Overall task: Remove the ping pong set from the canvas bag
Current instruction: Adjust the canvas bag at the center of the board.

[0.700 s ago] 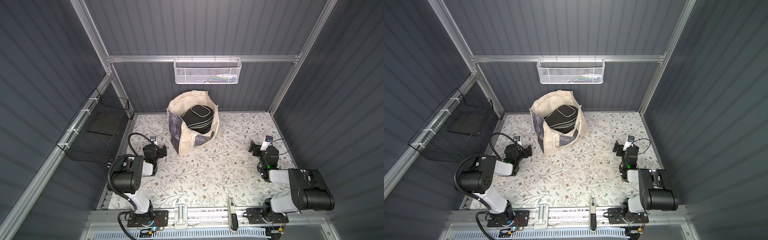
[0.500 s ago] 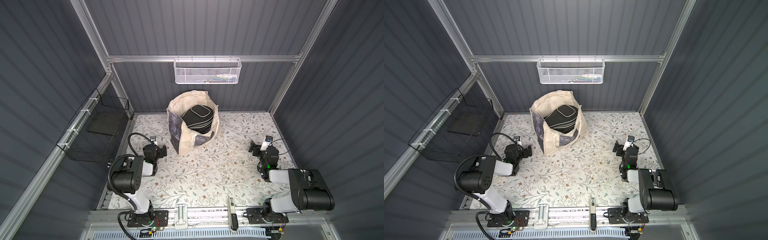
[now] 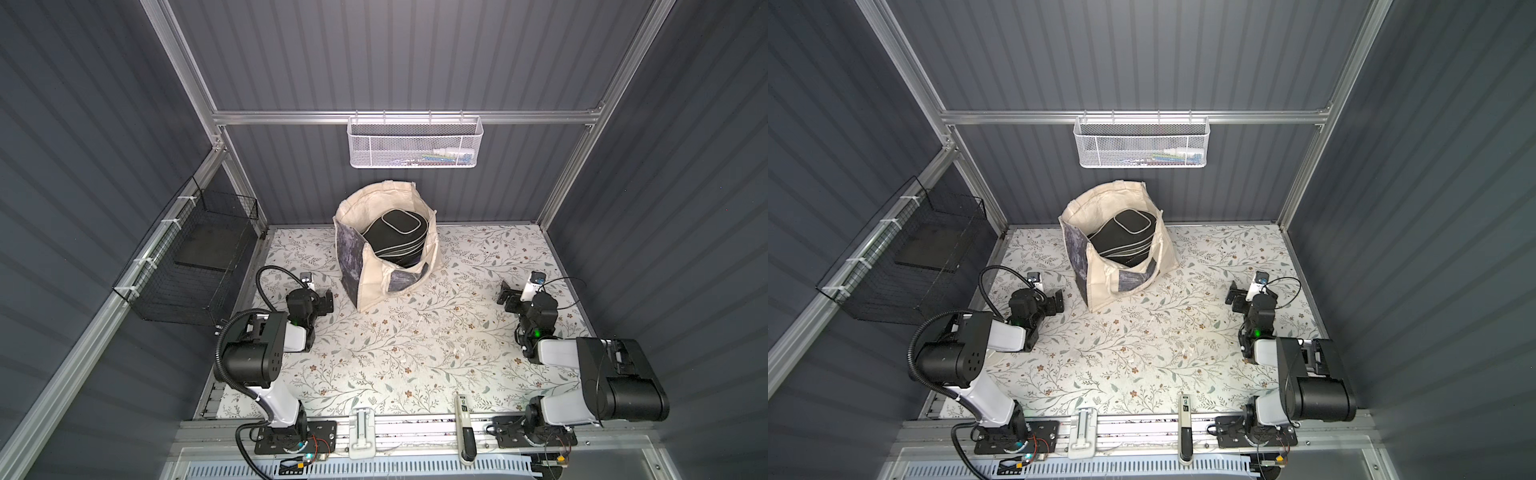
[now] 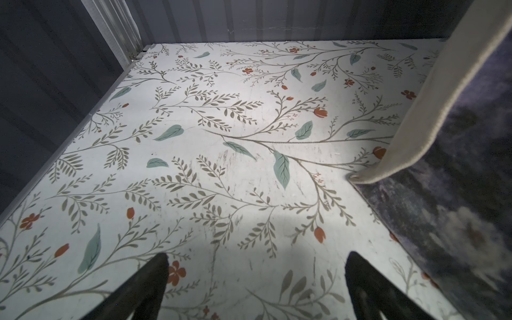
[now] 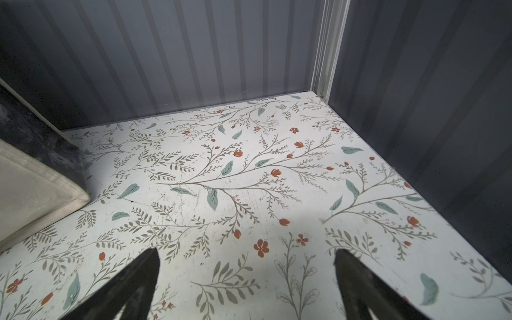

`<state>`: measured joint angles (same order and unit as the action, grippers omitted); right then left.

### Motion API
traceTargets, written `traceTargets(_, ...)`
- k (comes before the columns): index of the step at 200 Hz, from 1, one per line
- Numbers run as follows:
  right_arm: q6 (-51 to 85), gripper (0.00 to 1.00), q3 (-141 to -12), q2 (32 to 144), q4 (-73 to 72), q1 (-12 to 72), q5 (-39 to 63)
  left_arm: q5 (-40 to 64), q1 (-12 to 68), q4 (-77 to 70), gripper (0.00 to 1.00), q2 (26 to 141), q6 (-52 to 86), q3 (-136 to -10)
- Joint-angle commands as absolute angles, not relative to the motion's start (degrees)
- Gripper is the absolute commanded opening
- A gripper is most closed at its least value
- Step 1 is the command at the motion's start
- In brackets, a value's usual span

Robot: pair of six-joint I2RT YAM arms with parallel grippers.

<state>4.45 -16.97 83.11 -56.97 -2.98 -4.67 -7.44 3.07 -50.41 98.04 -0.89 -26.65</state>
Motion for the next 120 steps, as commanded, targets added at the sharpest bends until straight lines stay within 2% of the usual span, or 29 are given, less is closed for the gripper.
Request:
traceTargets(1,4.06,0.99,-18.44,83.99,-56.87,-3.07,-4.35,-7.21,3.17,-51.11,1.00,98.55,-1.23,-27.76)
traceTargets(65,3.91,0.99,-17.47,83.47,-58.49,-2.79,-5.06,-8.96,3.29,-52.27,1.00,97.91,-1.19,-27.30)
traceTargets(77,2.88,0.99,-16.29,80.72,-58.60,-1.47,-7.06,-11.51,3.90,-44.79,1.00,92.68,-0.80,-29.20)
traceTargets(95,-1.03,0.99,-16.99,71.38,-50.11,2.64,-10.71,-18.02,4.74,-26.00,1.00,83.32,2.43,-35.60)
traceTargets(120,3.40,0.99,-27.59,57.33,-23.56,6.52,-11.25,-19.87,6.78,-11.76,1.00,75.60,3.69,-43.47)
